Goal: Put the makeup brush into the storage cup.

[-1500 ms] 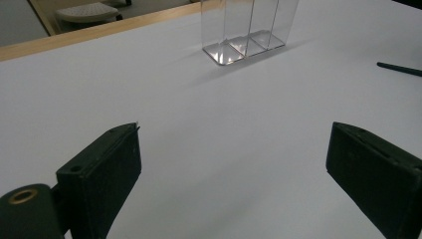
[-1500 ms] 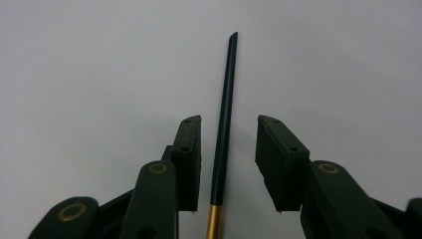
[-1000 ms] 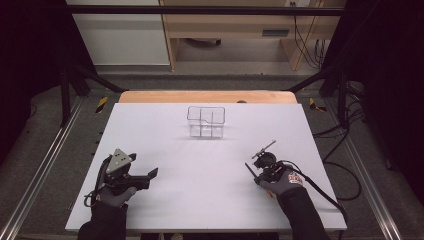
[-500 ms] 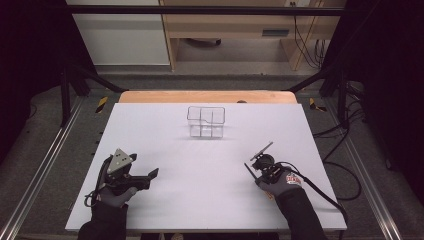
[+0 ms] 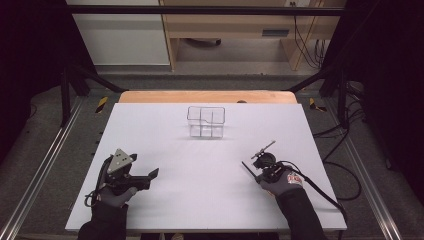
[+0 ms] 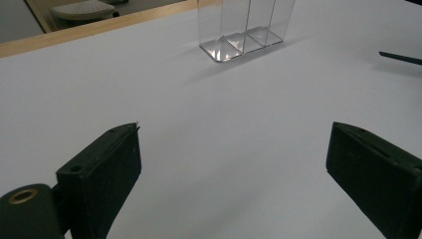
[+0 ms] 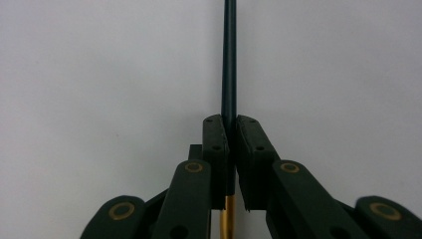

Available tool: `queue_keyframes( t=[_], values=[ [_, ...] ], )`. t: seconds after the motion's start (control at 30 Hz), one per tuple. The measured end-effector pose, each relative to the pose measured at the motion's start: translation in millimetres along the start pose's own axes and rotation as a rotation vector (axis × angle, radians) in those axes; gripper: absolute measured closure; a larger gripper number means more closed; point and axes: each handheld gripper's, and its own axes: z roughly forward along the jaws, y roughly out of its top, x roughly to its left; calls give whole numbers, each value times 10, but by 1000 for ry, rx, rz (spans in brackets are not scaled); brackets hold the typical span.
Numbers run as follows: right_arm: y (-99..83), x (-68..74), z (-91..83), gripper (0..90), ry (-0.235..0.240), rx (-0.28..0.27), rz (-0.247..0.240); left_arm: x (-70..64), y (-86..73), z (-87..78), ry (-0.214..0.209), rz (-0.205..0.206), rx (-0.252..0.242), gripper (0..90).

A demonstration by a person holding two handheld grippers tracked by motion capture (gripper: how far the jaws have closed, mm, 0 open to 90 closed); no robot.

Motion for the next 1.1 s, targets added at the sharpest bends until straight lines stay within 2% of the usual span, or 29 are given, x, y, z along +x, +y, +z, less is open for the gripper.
queue_keyframes(
  t=[0.03,0.13,0.17,0.23,0.27,0.33,0.47,0.53,0.6,0.8,1.0,1.1],
  values=[
    [0,0,0,836,0,0,0,-1,1,0,0,0,0,65],
    [23,22,-119,836,9,-56,-17,-4,1,2,-3,-1,-1,65],
    [23,22,-119,836,9,-56,-17,-6,1,3,-3,1,0,65],
    [46,54,-193,835,19,-89,-39,-10,1,6,-4,2,1,65],
    [53,79,-219,836,26,-99,-32,-13,1,7,-6,4,3,65],
    [103,121,-289,836,42,-121,-82,-20,2,10,-7,9,4,65],
    [179,181,-341,835,64,-116,-114,-42,10,16,-14,23,3,65],
    [262,223,-364,835,82,-102,-147,-62,18,27,-19,36,5,65],
    [281,230,-369,836,87,-100,-153,-75,30,35,-30,47,4,65],
    [428,275,-423,836,111,-92,-194,-151,117,54,-57,113,3,65],
    [489,314,-493,836,123,-120,-218,-236,197,107,-83,177,6,53],
    [512,337,-532,836,133,-129,-221,-287,251,124,-95,228,10,51]
  ],
)
